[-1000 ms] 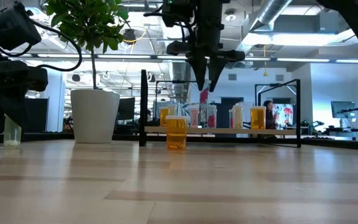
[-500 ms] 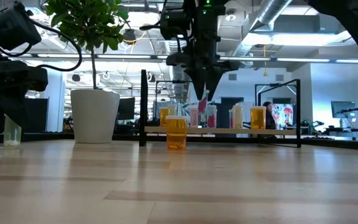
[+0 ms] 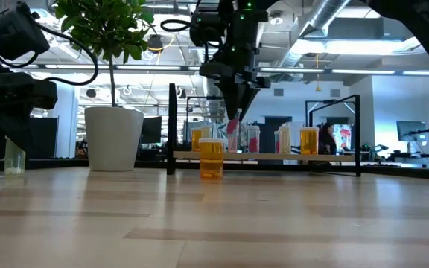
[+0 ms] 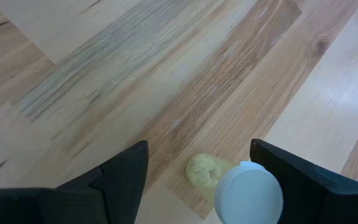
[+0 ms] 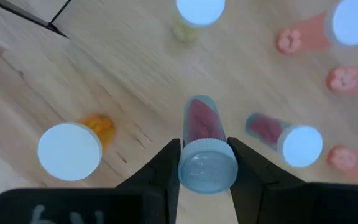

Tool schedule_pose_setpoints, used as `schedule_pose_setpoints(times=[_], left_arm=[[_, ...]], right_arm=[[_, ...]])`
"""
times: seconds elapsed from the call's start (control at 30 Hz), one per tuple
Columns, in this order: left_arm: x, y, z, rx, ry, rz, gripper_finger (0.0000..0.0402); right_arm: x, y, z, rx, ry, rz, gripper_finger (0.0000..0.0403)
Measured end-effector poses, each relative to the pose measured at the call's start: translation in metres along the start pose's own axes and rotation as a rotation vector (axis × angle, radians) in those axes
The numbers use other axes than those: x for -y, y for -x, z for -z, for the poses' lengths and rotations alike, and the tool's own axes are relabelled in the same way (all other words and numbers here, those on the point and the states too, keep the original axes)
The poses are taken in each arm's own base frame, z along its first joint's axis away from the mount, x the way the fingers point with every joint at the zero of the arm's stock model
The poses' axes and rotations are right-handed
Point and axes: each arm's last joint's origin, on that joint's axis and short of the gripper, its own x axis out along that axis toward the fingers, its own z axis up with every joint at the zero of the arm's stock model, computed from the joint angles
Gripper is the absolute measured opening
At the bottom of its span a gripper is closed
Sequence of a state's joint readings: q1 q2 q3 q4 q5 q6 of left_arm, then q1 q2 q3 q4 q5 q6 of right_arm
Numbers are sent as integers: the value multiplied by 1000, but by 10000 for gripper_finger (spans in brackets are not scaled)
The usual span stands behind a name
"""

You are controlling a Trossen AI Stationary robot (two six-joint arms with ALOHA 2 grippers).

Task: Pick and place medicine bottles onto shelf by color
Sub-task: Put the blue pill bottle on the shelf

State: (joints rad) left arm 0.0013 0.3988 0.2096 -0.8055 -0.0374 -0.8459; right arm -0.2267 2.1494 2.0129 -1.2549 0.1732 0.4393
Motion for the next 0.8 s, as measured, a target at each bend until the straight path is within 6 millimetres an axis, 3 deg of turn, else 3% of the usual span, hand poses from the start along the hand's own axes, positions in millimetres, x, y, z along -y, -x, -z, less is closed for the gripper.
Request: schedule_pose_setpoints(times=[0.27, 0.8], left_arm=[[0, 0, 0, 0, 0, 0, 267], [0, 0, 0, 0, 0, 0, 267]], right_arm=[[2, -28, -5, -65, 16, -9, 124], [16, -33, -12, -74, 15, -6, 128]])
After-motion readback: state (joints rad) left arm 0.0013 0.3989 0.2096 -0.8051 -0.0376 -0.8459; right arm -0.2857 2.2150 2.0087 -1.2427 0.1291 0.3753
